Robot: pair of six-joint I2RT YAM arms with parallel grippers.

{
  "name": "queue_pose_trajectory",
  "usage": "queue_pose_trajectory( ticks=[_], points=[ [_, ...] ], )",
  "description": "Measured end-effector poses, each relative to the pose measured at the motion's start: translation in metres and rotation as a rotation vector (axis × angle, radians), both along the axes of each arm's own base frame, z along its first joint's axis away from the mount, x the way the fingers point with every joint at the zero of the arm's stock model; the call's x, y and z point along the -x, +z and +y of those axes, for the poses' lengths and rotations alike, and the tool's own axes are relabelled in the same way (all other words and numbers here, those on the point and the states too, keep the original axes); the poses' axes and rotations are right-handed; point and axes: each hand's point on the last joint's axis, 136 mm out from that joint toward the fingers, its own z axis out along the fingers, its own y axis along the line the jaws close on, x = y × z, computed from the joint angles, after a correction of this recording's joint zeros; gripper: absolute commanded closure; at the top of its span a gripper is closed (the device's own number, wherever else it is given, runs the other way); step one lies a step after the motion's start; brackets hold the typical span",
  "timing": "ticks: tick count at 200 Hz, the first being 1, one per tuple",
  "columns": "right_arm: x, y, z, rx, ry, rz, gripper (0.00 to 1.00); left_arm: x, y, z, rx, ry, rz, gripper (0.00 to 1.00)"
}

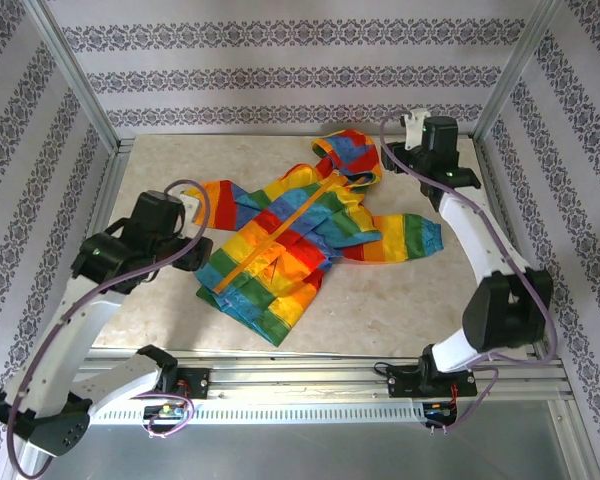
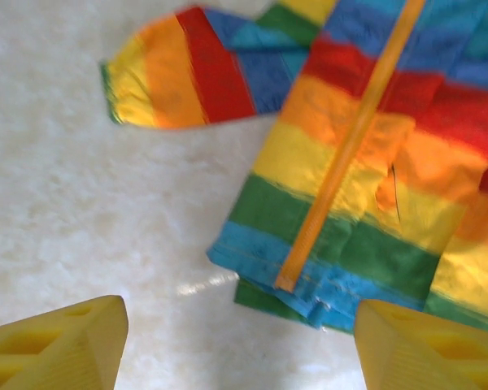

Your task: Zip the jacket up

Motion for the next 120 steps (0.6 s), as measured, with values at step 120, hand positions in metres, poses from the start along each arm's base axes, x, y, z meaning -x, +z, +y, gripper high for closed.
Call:
queue_pose_trajectory(
  ticks=[120],
  points=[
    [0.123, -0.051, -0.045, -0.065, -0.193, -0.173, 0.02, -0.007, 0.049, 0.035, 0.003, 0.087, -0.713, 0.0]
  ],
)
